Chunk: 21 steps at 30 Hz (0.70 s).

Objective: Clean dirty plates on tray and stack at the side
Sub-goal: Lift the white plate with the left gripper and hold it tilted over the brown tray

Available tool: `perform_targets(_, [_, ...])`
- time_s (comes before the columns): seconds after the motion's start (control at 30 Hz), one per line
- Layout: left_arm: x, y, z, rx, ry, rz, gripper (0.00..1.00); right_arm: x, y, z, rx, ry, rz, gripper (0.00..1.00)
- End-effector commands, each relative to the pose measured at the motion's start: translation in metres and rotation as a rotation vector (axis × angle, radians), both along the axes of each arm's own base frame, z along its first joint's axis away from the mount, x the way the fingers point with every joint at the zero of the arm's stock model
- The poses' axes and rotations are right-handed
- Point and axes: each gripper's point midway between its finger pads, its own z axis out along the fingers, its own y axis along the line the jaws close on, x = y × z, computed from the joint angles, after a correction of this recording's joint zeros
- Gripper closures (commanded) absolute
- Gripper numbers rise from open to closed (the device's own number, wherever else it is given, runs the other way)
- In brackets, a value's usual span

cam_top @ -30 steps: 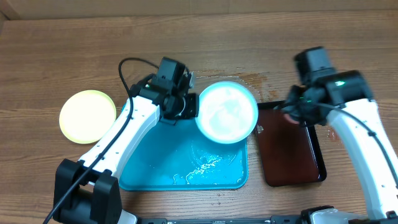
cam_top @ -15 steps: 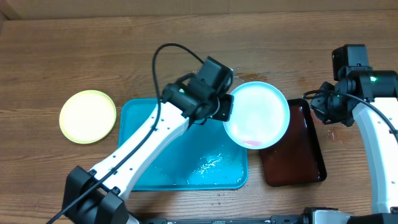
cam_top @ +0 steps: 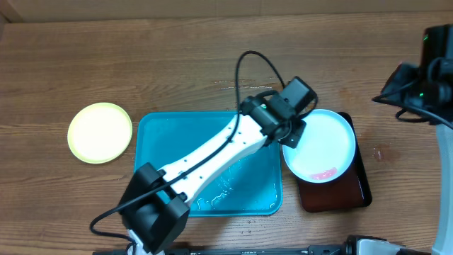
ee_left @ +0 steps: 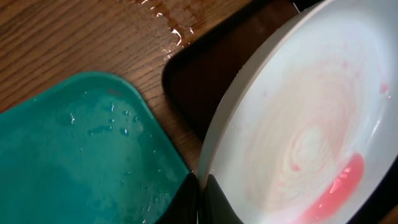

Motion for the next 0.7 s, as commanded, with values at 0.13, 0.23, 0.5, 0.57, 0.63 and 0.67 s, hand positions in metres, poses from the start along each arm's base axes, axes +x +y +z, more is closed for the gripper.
perform_targets(0.13, [0.022, -0.02, 0.042, 0.182, -0.352, -0.082, 0.96, -0.008, 0.001, 0.076, -0.037, -0.198, 0.03, 0.96])
perform_targets(0.23, [0.023, -0.027, 0.062, 0.229, -0.459, -0.105, 0.96, -0.01, 0.001, 0.08, -0.037, -0.203, 0.03, 0.96])
perform_targets(0.5, [0.023, -0.028, 0.095, 0.358, -0.652, -0.106, 0.96, -0.01, 0.001, 0.079, -0.036, -0.198, 0.03, 0.96])
perform_targets(0.57, [0.024, -0.025, 0.1, 0.4, -0.687, -0.104, 0.96, -0.01, 0.001, 0.079, -0.036, -0.198, 0.03, 0.96])
perform_targets(0.63, [0.023, -0.024, 0.105, 0.44, -0.723, -0.112, 0.96, -0.01, 0.001, 0.079, -0.036, -0.199, 0.03, 0.96])
perform_targets(0.67, [0.022, -0.024, 0.107, 0.46, -0.744, -0.12, 0.96, -0.01, 0.001, 0.079, -0.036, -0.199, 0.03, 0.96])
